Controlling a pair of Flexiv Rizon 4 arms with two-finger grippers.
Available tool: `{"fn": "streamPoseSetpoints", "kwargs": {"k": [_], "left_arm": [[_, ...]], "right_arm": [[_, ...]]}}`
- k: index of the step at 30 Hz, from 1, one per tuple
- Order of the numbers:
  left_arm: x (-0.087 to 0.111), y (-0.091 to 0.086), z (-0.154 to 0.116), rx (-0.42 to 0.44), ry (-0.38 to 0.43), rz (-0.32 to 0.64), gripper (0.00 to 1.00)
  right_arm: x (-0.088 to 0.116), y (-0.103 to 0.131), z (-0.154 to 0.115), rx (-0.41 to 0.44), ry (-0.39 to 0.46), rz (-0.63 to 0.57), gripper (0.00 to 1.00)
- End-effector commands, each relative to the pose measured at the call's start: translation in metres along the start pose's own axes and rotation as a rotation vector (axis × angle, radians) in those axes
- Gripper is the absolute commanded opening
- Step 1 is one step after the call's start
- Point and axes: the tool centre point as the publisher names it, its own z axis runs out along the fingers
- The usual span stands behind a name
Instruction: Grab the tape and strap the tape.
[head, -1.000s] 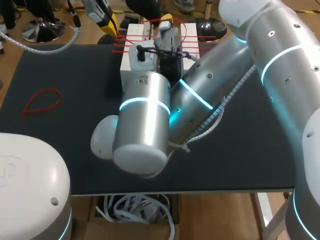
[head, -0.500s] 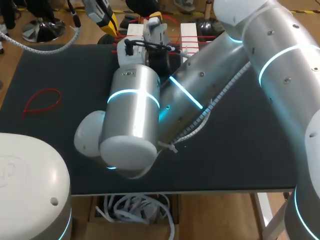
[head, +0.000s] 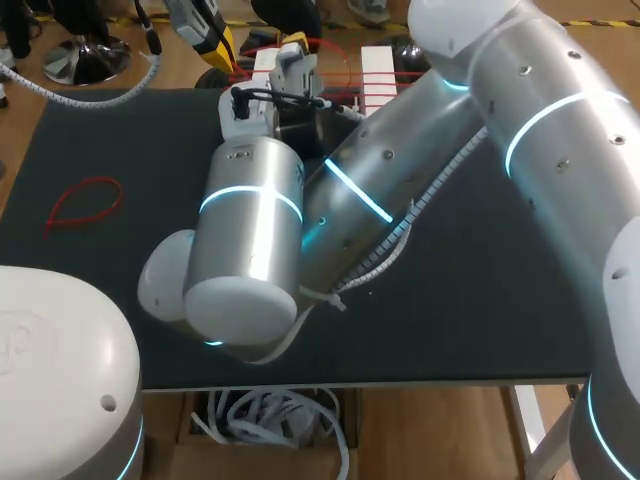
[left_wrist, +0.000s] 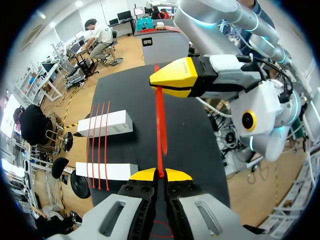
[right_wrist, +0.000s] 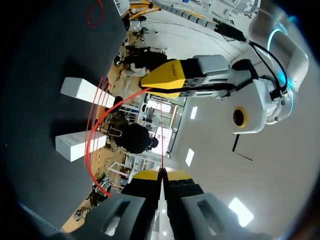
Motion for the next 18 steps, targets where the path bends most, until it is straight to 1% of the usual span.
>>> {"fn": "streamPoseSetpoints", "kwargs": {"k": [1,18], "left_arm": [[0.000,0.000,-0.001,-0.004,0.002,-0.002,0.00],[0.000,0.000,-0.001,-0.004,0.002,-0.002,0.00]], "right_arm": [[0.002,0.005,0.002,0.004,-0.007,-0.006,0.00],[0.004,0.016,0.005,-0.003,-0.002,-0.008,0.00]]}}
